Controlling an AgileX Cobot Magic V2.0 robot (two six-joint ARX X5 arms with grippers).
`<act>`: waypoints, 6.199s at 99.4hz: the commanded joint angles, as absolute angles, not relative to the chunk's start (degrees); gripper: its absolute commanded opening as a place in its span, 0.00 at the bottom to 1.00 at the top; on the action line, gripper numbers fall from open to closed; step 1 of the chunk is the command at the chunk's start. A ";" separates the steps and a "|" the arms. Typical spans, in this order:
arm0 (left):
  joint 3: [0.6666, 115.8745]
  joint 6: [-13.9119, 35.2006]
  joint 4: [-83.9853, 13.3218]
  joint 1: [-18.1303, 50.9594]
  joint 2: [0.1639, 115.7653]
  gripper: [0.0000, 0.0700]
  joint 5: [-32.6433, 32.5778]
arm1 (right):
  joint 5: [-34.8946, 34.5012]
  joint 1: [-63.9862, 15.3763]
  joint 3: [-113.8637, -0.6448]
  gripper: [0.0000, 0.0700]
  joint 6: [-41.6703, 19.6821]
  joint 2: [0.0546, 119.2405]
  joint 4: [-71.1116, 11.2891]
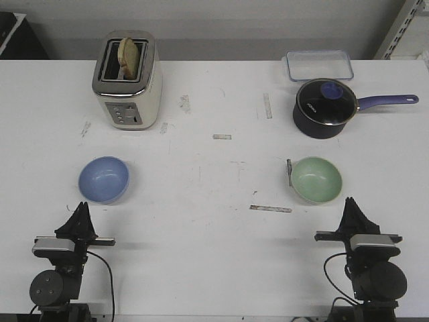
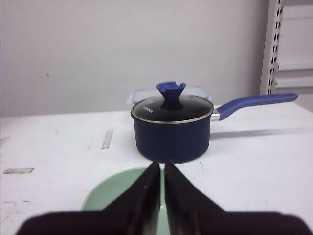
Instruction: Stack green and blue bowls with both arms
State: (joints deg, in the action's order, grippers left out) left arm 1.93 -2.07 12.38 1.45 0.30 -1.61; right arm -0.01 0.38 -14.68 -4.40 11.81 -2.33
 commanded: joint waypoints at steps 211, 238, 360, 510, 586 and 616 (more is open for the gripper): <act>0.71 -2.33 12.95 1.34 0.19 0.00 -1.69 | -19.62 15.18 -56.90 0.74 -9.82 83.94 -37.34; 0.71 -2.33 12.95 1.34 0.19 0.00 -1.69 | -19.51 14.96 -56.82 0.23 -10.96 84.49 -35.09; 0.71 -2.35 12.95 1.34 0.19 0.00 -1.69 | -7.44 -27.55 -71.22 0.01 -32.34 91.85 -33.89; 0.71 -2.35 12.95 1.34 0.19 0.00 -1.69 | -5.74 -28.69 -71.96 0.70 -12.60 87.72 -32.56; 0.71 -2.35 12.95 1.34 0.19 0.00 -1.69 | -5.93 -9.21 -44.16 0.02 1.67 59.55 -6.37; 0.71 -2.33 12.95 1.34 0.19 0.00 -1.69 | -4.47 -3.49 -29.04 0.02 -4.01 43.53 2.13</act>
State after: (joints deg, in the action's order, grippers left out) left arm 1.93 -2.07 12.36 1.45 0.30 -1.61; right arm -5.39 -3.88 -30.81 -0.30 46.11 0.32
